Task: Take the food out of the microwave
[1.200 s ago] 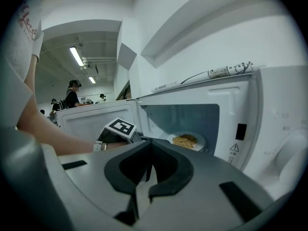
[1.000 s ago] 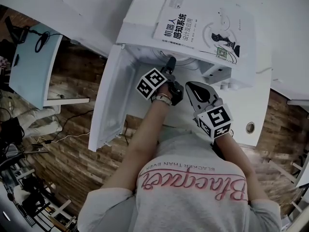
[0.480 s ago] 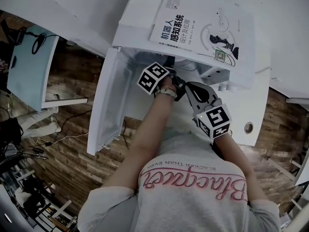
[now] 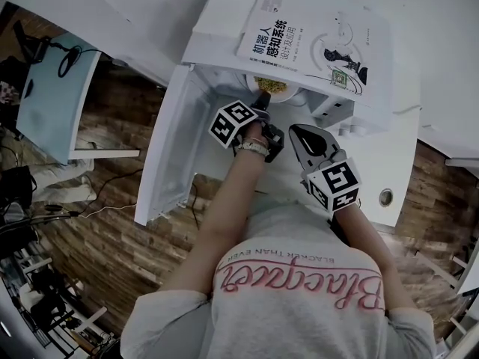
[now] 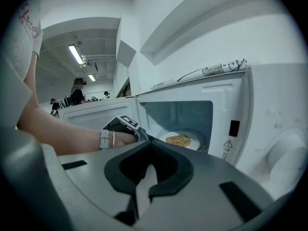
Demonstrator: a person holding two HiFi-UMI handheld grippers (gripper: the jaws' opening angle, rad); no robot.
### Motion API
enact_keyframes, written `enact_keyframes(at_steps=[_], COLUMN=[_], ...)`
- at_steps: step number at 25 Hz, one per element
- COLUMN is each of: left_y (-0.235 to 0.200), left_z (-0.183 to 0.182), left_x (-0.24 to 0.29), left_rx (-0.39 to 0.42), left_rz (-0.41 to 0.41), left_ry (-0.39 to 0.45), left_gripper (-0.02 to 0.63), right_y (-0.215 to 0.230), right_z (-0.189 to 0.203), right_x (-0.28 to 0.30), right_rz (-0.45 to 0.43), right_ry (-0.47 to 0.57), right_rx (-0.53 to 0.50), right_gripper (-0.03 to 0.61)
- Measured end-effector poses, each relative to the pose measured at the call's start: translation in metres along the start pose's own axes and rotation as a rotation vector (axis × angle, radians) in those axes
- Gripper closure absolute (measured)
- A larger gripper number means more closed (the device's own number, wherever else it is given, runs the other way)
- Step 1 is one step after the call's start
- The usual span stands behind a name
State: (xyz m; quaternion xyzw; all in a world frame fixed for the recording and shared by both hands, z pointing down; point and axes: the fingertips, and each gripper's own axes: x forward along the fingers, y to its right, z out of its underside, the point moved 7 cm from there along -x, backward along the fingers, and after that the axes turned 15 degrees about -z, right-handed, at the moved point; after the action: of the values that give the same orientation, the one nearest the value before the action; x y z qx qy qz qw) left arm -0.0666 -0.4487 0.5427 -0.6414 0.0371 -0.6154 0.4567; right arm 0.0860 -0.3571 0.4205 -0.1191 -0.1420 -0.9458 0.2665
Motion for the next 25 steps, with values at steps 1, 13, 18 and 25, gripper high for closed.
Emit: enact_keyframes(at_steps=[1, 13, 18, 25], left_y=[-0.001, 0.011, 0.005, 0.004], left_z=[0.000, 0.001, 0.001, 0.004], left_x=[-0.002, -0.014, -0.016, -0.033], left_rx=[-0.004, -0.030, -0.109, -0.085], left_rz=[0.009, 0.163, 0.263, 0.355], left_ry=[-0.003, -0.006, -0.005, 0.020], left_gripper=[0.302, 0.569, 0.588, 0.597], right_y=[-0.001, -0.005, -0.008, -0.013], right_z=[0.000, -0.004, -0.003, -0.003], right_x=[-0.001, -0.016, -0.020, -0.023], right_rz=[-0.001, 0.023, 0.025, 0.022], right_ry=[0.001, 0.027, 0.027, 0.035], right_rx=[-0.004, -0.009, -0.016, -0.024], right_gripper=[0.569, 0.569, 0.569, 0.569])
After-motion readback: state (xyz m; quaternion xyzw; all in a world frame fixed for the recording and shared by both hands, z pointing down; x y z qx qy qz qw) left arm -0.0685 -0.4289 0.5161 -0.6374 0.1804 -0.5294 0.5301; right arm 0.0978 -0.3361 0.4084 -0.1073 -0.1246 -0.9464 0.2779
